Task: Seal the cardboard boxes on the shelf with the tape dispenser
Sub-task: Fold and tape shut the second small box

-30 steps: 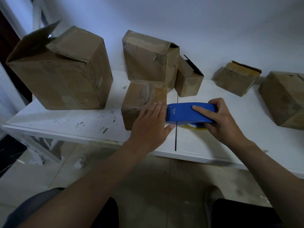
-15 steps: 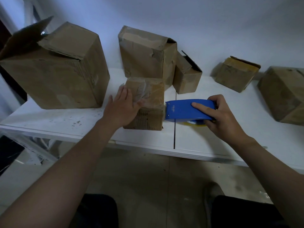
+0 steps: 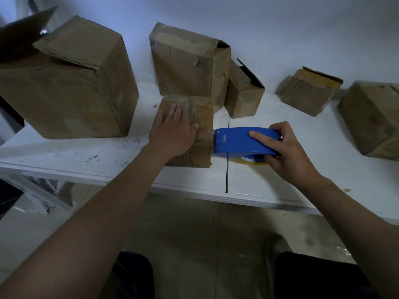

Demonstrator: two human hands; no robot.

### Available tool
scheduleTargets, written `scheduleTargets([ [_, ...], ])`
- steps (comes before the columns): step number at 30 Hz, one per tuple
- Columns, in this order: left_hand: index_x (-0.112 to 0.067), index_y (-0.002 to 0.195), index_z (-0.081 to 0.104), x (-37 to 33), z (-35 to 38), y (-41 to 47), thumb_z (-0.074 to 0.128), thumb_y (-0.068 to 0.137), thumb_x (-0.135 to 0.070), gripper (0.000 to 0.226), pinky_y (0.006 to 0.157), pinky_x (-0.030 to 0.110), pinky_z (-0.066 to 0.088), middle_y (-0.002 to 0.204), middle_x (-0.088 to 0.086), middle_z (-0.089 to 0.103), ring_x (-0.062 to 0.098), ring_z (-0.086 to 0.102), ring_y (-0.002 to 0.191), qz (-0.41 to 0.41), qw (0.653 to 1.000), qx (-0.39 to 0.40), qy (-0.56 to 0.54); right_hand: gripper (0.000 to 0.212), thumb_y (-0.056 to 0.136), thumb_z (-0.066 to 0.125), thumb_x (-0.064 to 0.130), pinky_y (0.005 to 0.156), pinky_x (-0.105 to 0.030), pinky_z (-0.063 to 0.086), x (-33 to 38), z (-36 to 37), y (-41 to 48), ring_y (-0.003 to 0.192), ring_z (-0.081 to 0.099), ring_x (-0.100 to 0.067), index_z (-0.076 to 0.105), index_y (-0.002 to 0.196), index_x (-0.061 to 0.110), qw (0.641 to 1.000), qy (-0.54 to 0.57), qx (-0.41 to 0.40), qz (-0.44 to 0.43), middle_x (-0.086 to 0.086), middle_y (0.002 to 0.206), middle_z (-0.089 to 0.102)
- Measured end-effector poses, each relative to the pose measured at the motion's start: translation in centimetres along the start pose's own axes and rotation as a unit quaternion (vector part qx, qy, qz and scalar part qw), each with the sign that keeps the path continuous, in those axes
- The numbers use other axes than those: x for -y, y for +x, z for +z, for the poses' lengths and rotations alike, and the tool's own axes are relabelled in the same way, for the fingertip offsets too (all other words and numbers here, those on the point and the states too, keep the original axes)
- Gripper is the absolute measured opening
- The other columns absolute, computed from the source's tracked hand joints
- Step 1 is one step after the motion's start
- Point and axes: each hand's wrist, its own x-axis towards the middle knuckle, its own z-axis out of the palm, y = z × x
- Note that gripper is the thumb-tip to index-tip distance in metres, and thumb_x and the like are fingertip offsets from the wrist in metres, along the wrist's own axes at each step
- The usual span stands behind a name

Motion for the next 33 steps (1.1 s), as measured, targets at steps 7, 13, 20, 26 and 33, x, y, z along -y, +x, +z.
scheduleTargets([
  [7, -0.013, 0.16, 0.001, -1.2, 0.1, 0.2, 0.001, 0.07, -0.093, 0.12, 0.121, 0.061, -0.002, 0.168, 0.01, 0.0, 0.027, -0.003, 0.155, 0.004, 0.999, 0.031, -0.008, 0.077, 0.08, 0.077, -0.008, 0.096, -0.027, 0.042, -0.2, 0.6, -0.5, 0.11, 0.039, -0.017, 0.052, 0.145, 0.025, 1.0, 0.0, 0.008, 0.008, -0.013, 0.124, 0.039],
  [13, -0.013, 0.159, -0.006, -0.8, -0.2, 0.5, 0.004, 0.053, -0.1, 0.138, 0.12, 0.063, -0.003, 0.167, 0.012, -0.009, 0.03, -0.009, 0.154, 0.027, 0.997, 0.067, -0.005, 0.077, 0.08, 0.075, -0.01, 0.098, -0.021, 0.038, -0.5, 0.6, -0.6, 0.112, 0.032, -0.007, 0.051, 0.146, 0.023, 1.0, 0.017, 0.013, 0.014, -0.009, 0.125, 0.037],
  [20, -0.007, 0.158, -0.012, 0.3, -0.1, 0.3, 0.022, 0.052, -0.098, 0.143, 0.124, 0.052, -0.001, 0.168, 0.011, -0.009, 0.024, -0.007, 0.155, 0.057, 0.996, 0.059, -0.026, 0.079, 0.079, 0.075, -0.011, 0.097, -0.021, 0.038, -0.6, 0.5, -0.9, 0.112, 0.031, -0.007, 0.051, 0.146, 0.022, 1.0, 0.014, 0.009, 0.013, -0.013, 0.125, 0.039],
  [26, -0.012, 0.159, -0.008, 2.4, -0.1, -0.3, 0.014, 0.057, -0.098, 0.135, 0.124, 0.052, 0.0, 0.169, 0.005, -0.003, 0.019, -0.002, 0.155, 0.054, 0.998, 0.028, 0.009, 0.079, 0.08, 0.073, -0.011, 0.1, -0.012, 0.034, -0.7, 0.4, -1.0, 0.112, 0.032, -0.008, 0.05, 0.147, 0.023, 1.0, 0.02, 0.01, 0.012, -0.012, 0.125, 0.038],
  [33, -0.017, 0.161, 0.002, 5.5, -0.7, -2.0, 0.063, 0.067, -0.073, 0.125, 0.126, 0.043, 0.01, 0.168, -0.002, -0.008, 0.012, -0.007, 0.154, 0.032, 0.977, 0.033, -0.21, 0.081, 0.081, 0.073, -0.01, 0.096, -0.014, 0.035, -0.6, 0.7, -0.8, 0.111, 0.031, -0.004, 0.046, 0.147, 0.028, 0.999, 0.032, 0.024, 0.02, -0.006, 0.126, 0.036],
])
